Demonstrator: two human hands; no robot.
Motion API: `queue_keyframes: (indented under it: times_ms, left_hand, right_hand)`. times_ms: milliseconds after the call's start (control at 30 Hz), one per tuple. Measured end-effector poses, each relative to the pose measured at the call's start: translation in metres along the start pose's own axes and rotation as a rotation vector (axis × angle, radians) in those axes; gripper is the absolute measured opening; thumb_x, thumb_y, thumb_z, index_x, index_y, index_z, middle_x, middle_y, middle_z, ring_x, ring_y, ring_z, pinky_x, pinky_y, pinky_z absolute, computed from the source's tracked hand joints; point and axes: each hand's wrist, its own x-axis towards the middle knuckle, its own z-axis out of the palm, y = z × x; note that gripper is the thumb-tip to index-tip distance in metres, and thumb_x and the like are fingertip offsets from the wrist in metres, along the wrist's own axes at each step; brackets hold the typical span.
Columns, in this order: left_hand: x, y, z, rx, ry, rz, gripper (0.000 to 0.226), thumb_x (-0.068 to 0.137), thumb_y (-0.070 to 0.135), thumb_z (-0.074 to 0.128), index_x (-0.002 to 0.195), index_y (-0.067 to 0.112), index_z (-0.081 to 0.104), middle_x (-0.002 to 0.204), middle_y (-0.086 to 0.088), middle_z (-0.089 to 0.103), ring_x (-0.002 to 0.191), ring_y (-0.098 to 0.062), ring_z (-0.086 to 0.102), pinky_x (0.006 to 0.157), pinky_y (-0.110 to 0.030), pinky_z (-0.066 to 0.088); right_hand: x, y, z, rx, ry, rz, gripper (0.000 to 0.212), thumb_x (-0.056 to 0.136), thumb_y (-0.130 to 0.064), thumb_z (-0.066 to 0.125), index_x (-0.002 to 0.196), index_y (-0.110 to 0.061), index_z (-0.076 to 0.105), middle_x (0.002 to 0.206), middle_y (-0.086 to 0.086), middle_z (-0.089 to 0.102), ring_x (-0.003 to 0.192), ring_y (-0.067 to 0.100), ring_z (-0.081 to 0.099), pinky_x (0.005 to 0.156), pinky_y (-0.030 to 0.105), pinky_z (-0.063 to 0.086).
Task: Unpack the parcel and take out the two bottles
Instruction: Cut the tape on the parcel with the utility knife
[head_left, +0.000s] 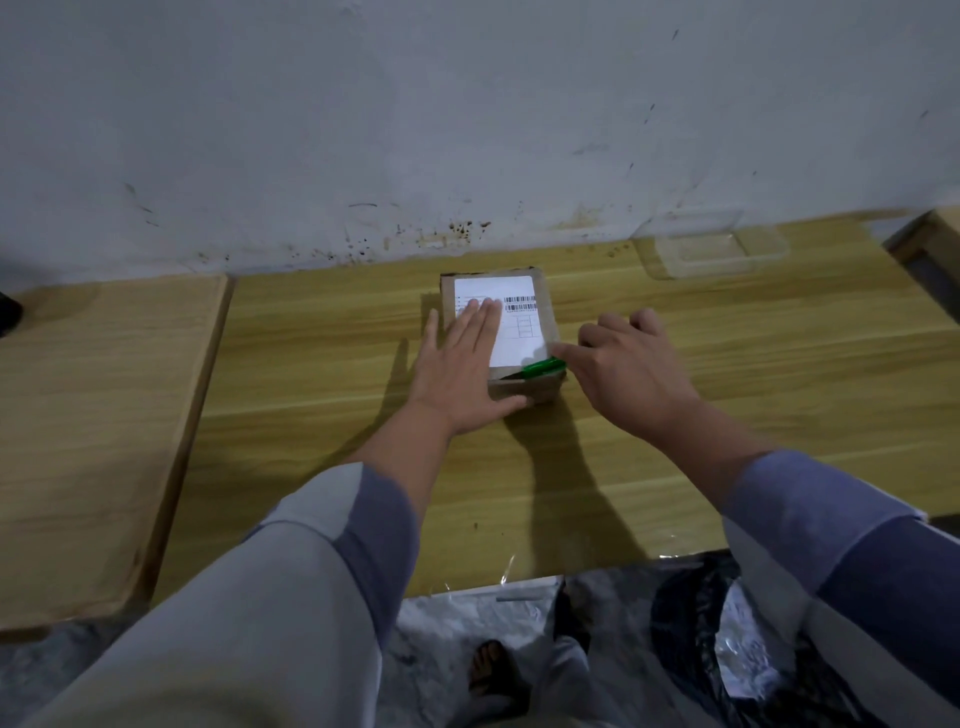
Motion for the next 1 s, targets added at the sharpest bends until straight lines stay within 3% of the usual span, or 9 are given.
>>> queue_keyframes:
  times_ms: [133,333,433,533,633,700,767,833,1000]
  left_hand:
    - [0.006,0.004,0.007,-0.022,-0.033,0.052,0.095,0.084,0.072,0.037,0.152,0.018,-0.001,0.162,-0.001,-0.006,0.148,-0.016,-0.008,0.12,-0.05,-0.001]
    - [0.007,0.002,0.008,-0.027,-0.007,0.057,0.096,0.082,0.074,0.037,0.153,0.018,0.004,0.162,-0.001,-0.002,0.149,-0.017,-0.004,0.12,-0.049,0.0]
    - [0.006,0.001,0.009,-0.037,-0.002,0.055,0.094,0.083,0.073,0.037,0.153,0.018,0.005,0.162,0.0,-0.001,0.149,-0.016,-0.003,0.12,-0.048,-0.001]
    - [0.006,0.001,0.011,-0.039,0.021,0.047,0.093,0.083,0.073,0.037,0.153,0.019,0.006,0.162,0.001,0.0,0.149,-0.015,-0.002,0.12,-0.048,0.0]
    - [0.004,0.003,0.011,-0.065,0.031,0.044,0.095,0.082,0.077,0.033,0.153,0.02,0.007,0.162,0.002,0.0,0.149,-0.013,-0.002,0.12,-0.048,-0.002]
    - [0.002,0.005,0.008,-0.113,0.038,0.022,0.094,0.081,0.08,0.027,0.153,0.021,0.011,0.162,0.004,0.003,0.149,-0.012,-0.001,0.12,-0.047,-0.002]
    - [0.004,0.01,0.004,-0.193,0.061,-0.026,0.086,0.083,0.075,0.02,0.151,0.022,0.02,0.161,0.005,0.01,0.148,-0.011,0.005,0.12,-0.046,-0.001]
    - [0.01,0.016,0.001,-0.267,0.09,-0.095,0.076,0.088,0.068,0.022,0.148,0.023,0.027,0.159,0.005,0.018,0.148,-0.012,0.009,0.12,-0.045,0.002]
    - [0.038,0.027,-0.003,-0.289,0.003,-0.245,0.079,0.088,0.07,0.026,0.152,0.024,0.016,0.162,0.004,0.003,0.149,-0.015,-0.005,0.118,-0.052,-0.005]
  right_hand:
    - [-0.004,0.012,0.001,0.011,-0.023,0.001,0.028,0.081,-0.018,0.067,0.107,-0.029,0.069,0.074,0.0,0.066,0.075,0.025,0.058,0.069,0.035,0.035]
    - [-0.019,0.032,0.001,0.001,-0.059,0.062,0.028,0.082,-0.013,0.064,0.105,-0.027,0.07,0.075,0.001,0.065,0.076,0.027,0.056,0.07,0.036,0.03]
    - [-0.036,0.048,0.003,0.028,-0.077,0.182,0.024,0.085,-0.016,0.062,0.105,-0.027,0.07,0.079,0.001,0.065,0.081,0.029,0.056,0.073,0.036,0.024]
    - [-0.054,0.06,0.001,0.139,-0.114,0.325,0.025,0.089,-0.021,0.058,0.111,-0.028,0.067,0.088,0.0,0.068,0.088,0.029,0.057,0.078,0.039,0.03]
    - [-0.052,0.057,-0.007,0.385,-0.27,0.586,0.033,0.094,-0.025,0.05,0.125,-0.029,0.058,0.107,0.003,0.068,0.102,0.029,0.058,0.086,0.039,0.038]
    - [-0.047,0.055,-0.006,0.679,-0.315,0.807,0.038,0.094,-0.016,0.047,0.131,-0.024,0.055,0.112,0.009,0.067,0.1,0.03,0.06,0.078,0.031,0.043]
    - [-0.042,0.053,-0.001,0.961,-0.314,0.971,0.046,0.093,-0.003,0.044,0.135,-0.02,0.051,0.104,0.009,0.068,0.084,0.024,0.059,0.065,0.027,0.041]
    - [-0.038,0.052,0.005,1.096,-0.345,1.039,0.051,0.093,0.002,0.039,0.139,-0.021,0.046,0.094,0.003,0.067,0.074,0.017,0.054,0.066,0.029,0.041]
    - [-0.018,0.055,0.019,1.3,-0.289,1.219,0.048,0.095,-0.004,0.037,0.14,-0.02,0.042,0.094,0.004,0.065,0.084,0.019,0.055,0.077,0.034,0.04]
